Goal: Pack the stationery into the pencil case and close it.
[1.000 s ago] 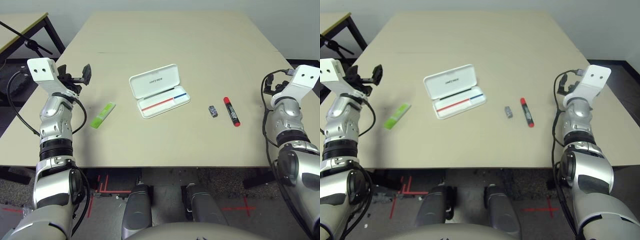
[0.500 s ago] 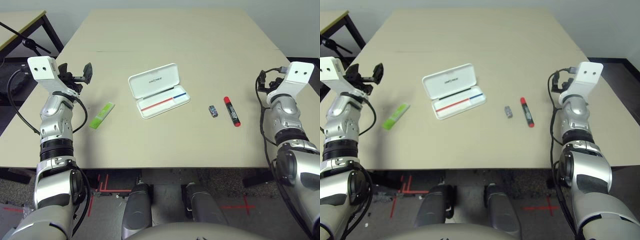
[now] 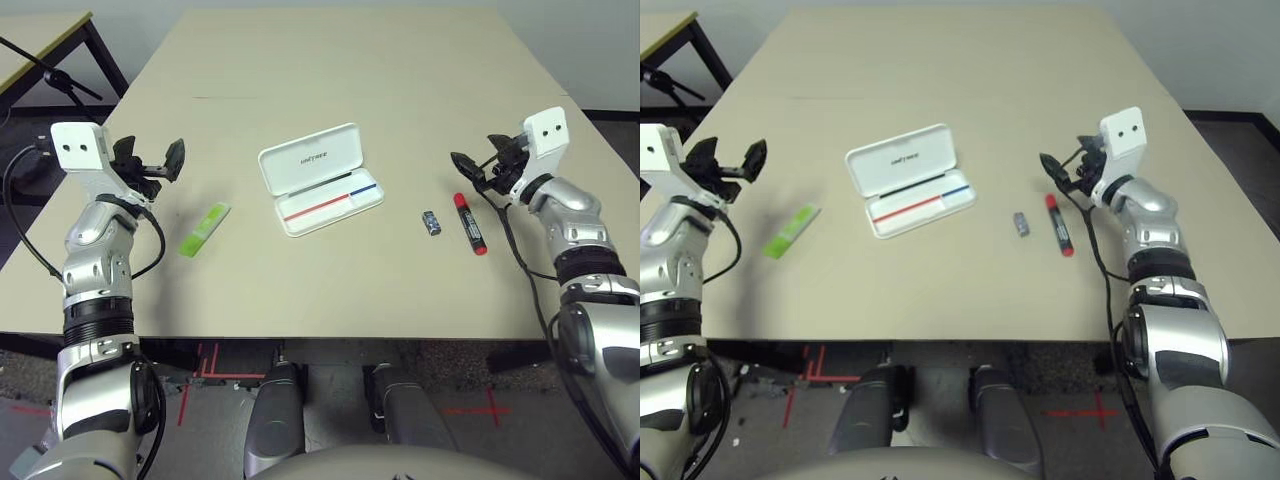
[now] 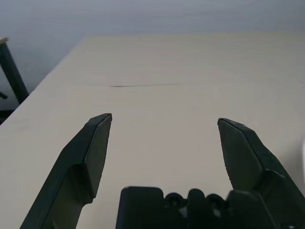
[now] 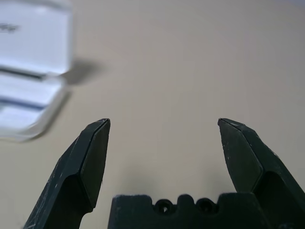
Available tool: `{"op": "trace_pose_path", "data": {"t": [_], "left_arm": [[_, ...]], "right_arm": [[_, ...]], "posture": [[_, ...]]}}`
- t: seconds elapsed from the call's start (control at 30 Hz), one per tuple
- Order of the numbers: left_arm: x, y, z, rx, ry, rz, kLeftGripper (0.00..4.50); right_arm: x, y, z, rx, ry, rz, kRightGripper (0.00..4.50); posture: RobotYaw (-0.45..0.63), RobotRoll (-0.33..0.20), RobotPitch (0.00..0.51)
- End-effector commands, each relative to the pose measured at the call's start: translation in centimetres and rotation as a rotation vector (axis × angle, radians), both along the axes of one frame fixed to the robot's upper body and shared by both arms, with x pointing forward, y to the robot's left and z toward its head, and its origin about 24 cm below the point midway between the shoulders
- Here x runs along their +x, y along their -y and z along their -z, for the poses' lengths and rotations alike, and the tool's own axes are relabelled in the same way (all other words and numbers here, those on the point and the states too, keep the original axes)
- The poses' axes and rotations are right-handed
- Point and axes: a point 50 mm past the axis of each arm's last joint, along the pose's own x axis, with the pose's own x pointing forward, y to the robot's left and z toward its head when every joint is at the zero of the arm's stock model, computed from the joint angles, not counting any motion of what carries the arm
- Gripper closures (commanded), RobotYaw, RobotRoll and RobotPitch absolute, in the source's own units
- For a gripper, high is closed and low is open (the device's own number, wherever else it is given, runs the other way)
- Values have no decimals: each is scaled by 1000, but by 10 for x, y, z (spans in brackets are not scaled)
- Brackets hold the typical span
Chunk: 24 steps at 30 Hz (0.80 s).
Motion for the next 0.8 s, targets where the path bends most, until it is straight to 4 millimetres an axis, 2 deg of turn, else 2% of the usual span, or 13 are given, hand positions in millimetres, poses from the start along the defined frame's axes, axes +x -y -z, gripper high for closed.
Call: {"op": "trace_pose_path", "data": {"t": [0.03,0.2,0.4,0.47,0.6,0.8], "left_arm": [[-9,15,-5,42,-41,131,17],[-21,41,-7,89,-104,310,17],[-31,86,-7,145,-179,534,17],[-31,101,-2,164,-217,592,17],[-29,125,22,224,-302,687,17],[-24,147,40,295,-365,764,17]], "right_arm": [[-7,-4,0,-47,-71,-125,0],[-11,-9,-1,-67,-117,-205,0],[-13,-17,2,-80,-139,-251,0],[-13,-18,3,-80,-139,-252,0],[-11,-20,1,-53,-132,-255,0],[-12,-20,-2,-53,-118,-248,0]], "posture": [[68,0,128],[81,0,123],[88,0,119],[88,0,118],[80,0,112],[54,0,100]]}}
